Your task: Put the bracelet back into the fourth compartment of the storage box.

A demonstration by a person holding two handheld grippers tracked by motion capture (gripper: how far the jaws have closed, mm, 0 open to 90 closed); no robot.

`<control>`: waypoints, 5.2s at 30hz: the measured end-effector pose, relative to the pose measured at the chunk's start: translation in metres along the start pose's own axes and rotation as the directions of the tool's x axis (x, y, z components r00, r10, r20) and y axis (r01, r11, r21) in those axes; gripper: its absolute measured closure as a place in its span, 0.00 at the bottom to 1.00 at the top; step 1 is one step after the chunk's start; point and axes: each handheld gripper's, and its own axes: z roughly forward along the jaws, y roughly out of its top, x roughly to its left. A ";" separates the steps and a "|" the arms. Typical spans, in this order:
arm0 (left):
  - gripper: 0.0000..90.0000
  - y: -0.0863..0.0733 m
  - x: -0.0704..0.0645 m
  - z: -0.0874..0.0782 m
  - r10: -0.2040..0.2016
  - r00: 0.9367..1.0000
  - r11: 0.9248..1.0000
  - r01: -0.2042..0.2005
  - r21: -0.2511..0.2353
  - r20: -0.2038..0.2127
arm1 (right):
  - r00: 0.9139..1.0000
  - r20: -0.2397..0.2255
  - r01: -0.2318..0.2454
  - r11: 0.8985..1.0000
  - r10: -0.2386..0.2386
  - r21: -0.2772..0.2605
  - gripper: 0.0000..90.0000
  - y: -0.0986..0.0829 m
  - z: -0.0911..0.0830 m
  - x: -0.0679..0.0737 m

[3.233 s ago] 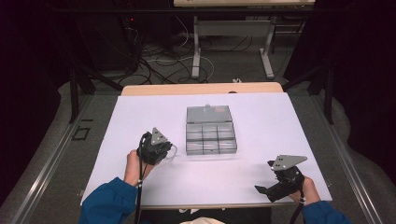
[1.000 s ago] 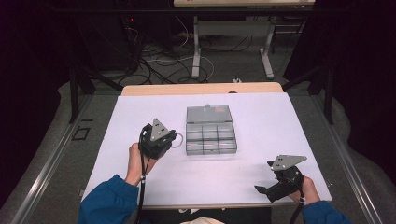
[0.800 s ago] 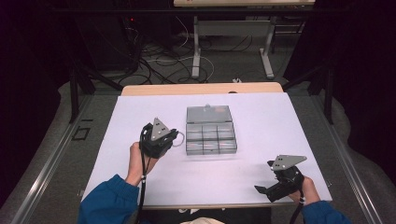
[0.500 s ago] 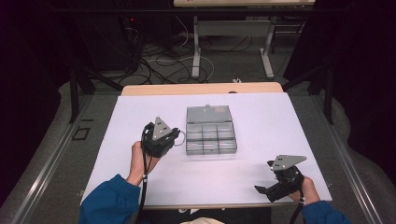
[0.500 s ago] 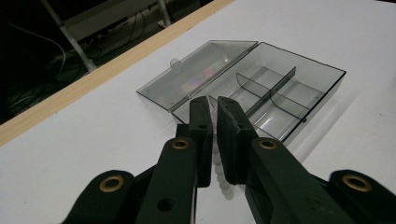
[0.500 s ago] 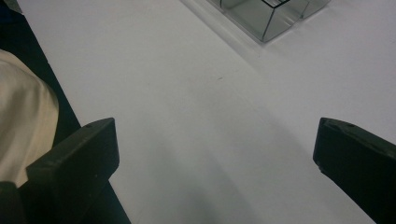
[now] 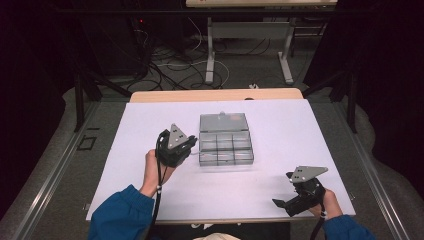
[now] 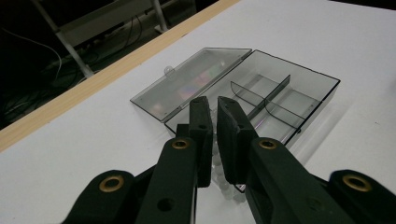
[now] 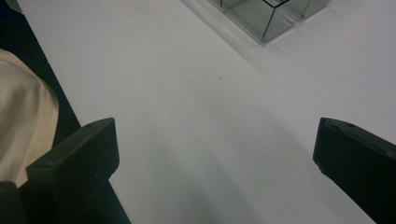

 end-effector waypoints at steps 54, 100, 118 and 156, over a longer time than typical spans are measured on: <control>0.94 0.003 -0.012 0.041 0.018 0.997 0.999 -0.020 0.030 0.072 | 1.000 -0.002 -0.005 1.000 0.005 0.006 0.00 0.000 0.000 0.001; 0.94 -0.016 -0.017 0.076 0.028 0.996 0.985 -0.041 0.165 0.081 | 1.000 -0.005 0.001 1.000 -0.001 0.006 0.00 0.000 0.000 0.001; 0.94 -0.025 -0.016 0.089 0.023 0.998 0.972 -0.038 0.233 0.065 | 1.000 -0.001 -0.002 1.000 0.002 0.006 0.00 0.000 0.001 0.002; 0.71 -0.029 -0.018 0.095 0.050 0.997 0.966 -0.061 0.253 0.051 | 1.000 -0.011 0.003 1.000 -0.003 -0.001 0.00 -0.001 0.001 0.001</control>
